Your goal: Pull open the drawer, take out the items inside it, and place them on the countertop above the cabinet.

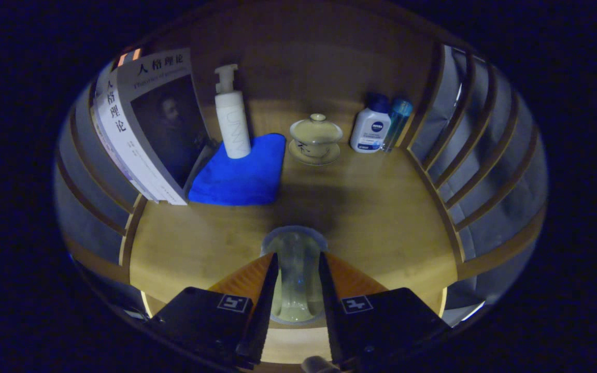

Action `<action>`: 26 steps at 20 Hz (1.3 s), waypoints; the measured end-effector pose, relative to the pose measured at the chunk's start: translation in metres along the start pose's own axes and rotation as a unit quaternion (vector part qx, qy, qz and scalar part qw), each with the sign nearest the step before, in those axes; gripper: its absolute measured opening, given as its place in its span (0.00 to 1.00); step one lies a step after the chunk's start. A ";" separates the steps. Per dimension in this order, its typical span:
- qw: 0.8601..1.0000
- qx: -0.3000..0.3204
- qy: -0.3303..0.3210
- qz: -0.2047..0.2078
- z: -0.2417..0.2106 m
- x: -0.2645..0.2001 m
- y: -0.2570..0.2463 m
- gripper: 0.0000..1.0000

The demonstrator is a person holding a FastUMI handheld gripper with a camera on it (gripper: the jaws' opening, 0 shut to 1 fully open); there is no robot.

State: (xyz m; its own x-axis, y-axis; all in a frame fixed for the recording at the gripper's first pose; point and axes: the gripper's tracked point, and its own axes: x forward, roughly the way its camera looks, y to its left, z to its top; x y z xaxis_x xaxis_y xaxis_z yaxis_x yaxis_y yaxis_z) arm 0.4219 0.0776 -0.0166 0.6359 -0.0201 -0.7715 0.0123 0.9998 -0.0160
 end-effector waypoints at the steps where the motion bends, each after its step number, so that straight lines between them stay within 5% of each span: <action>1: 1.000 -0.001 -0.003 0.006 -0.002 -0.003 0.002 0.51; 4: 1.000 -0.006 -0.020 0.019 -0.004 -0.018 0.005 0.60; 14: 0.987 -0.014 -0.137 0.086 -0.049 -0.126 0.010 0.63; 18: 0.970 -0.024 -0.219 0.101 -0.082 -0.187 0.004 0.70; 21: 0.952 -0.024 -0.289 0.094 -0.105 -0.227 -0.004 0.99; 26: 0.920 -0.024 -0.382 0.087 -0.152 -0.276 -0.014 0.99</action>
State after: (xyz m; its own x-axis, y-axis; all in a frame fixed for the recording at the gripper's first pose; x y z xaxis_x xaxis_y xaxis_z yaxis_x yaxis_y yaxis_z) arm 0.1288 0.0688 0.0997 0.9818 0.1659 -0.0929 -0.1644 0.9861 0.0232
